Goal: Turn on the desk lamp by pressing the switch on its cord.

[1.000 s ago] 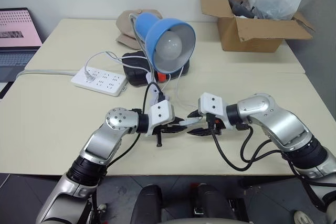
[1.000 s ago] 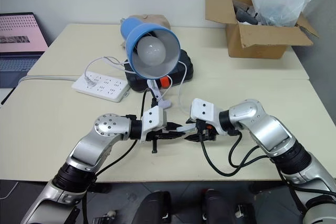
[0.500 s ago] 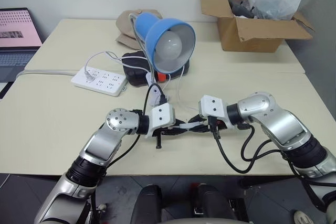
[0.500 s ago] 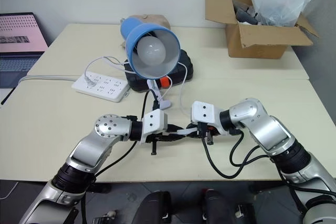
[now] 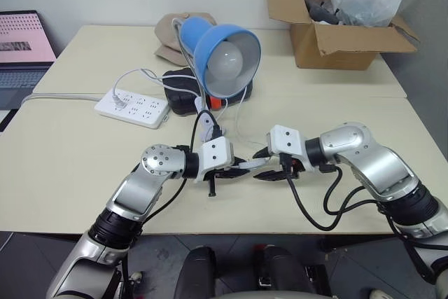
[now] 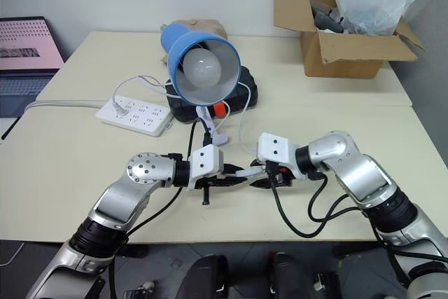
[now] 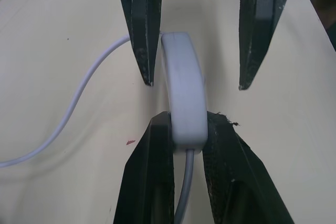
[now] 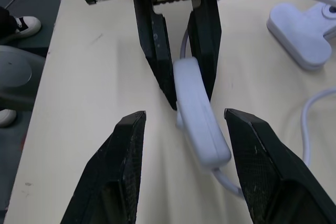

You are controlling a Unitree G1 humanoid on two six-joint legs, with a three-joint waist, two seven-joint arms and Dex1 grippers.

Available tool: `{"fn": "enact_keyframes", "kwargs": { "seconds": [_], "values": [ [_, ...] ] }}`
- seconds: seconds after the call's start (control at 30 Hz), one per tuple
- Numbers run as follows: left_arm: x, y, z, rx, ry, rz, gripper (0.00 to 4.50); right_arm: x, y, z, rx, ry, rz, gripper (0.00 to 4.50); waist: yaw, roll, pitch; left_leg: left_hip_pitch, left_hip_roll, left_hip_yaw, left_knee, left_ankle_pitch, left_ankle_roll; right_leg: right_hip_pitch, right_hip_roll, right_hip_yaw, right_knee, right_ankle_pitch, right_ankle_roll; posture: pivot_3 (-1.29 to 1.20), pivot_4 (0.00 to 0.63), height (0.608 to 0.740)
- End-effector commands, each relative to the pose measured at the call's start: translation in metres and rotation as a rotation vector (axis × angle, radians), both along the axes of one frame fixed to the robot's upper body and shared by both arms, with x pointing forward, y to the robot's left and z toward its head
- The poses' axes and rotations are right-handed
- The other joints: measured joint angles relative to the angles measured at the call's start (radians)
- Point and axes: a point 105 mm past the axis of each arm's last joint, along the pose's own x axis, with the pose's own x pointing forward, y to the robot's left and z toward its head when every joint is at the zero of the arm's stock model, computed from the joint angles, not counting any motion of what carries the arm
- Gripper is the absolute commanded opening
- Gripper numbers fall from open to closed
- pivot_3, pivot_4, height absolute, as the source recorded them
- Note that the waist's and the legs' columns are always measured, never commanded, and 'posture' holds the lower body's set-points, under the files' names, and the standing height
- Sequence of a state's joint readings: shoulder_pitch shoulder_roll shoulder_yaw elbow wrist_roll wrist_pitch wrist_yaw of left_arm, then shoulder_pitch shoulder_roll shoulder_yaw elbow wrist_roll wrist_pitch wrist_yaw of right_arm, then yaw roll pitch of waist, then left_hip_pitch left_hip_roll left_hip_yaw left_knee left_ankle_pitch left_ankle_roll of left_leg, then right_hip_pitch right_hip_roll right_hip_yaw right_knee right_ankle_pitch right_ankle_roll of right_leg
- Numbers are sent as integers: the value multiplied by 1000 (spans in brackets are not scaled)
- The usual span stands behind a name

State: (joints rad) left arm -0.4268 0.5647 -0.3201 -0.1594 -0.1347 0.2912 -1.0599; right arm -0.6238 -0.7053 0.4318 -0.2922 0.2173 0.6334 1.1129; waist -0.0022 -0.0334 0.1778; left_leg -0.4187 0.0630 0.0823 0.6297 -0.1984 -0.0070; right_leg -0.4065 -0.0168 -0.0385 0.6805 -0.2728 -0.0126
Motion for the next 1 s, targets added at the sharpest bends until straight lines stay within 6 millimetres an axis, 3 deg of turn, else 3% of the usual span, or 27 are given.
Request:
{"fn": "enact_keyframes", "kwargs": {
  "seconds": [0.03, 0.3, 0.4, 0.53, 0.57, 0.9, 1.0],
  "values": [
    [0, -3, 10, -11, -51, -20, 418, 0, -2, 8, -1, -48, 5, 2489, 0, 0, 0, 0, 0, 0, 0, 0, 0, 0, 0, 0, 0, 0, 0, 0, 150, 740],
    [0, -3, 10, -12, -50, -18, 418, 1, 1, 8, 16, -37, -5, 2489, 0, 0, 0, 0, 0, 0, 0, 0, 0, 0, 0, 0, 0, 0, 0, 0, 150, 740],
    [0, -4, 10, -14, -49, -18, 418, 2, 2, 7, 18, -36, -9, 1992, 0, 0, 0, 0, 0, 0, 0, 0, 0, 0, 0, 0, 0, 0, 0, 0, 150, 740],
    [-1, -4, 10, -15, -48, -19, 417, 3, 3, 6, 17, -40, -12, 826, 0, 0, 0, 0, 0, 0, 0, 0, 0, 0, 0, 0, 0, 0, 0, 0, 150, 740],
    [-1, -4, 10, -15, -48, -20, 417, 3, 3, 6, 17, -42, -12, 717, 0, 0, 0, 0, 0, 0, 0, 0, 0, 0, 0, 0, 0, 0, 0, 0, 150, 740],
    [-1, -5, 9, -12, -52, -25, 417, 0, 6, 10, 35, -52, 20, 683, 0, 0, 0, 0, 0, 0, 0, 0, 0, 0, 0, 0, 0, 0, 0, 0, 150, 740],
    [-1, -5, 8, -10, -52, -26, 417, -1, 6, 16, 71, -50, 26, 1560, 0, 0, 0, 0, 0, 0, 0, 0, 0, 0, 0, 0, 0, 0, 0, 0, 150, 740]
  ]
}}
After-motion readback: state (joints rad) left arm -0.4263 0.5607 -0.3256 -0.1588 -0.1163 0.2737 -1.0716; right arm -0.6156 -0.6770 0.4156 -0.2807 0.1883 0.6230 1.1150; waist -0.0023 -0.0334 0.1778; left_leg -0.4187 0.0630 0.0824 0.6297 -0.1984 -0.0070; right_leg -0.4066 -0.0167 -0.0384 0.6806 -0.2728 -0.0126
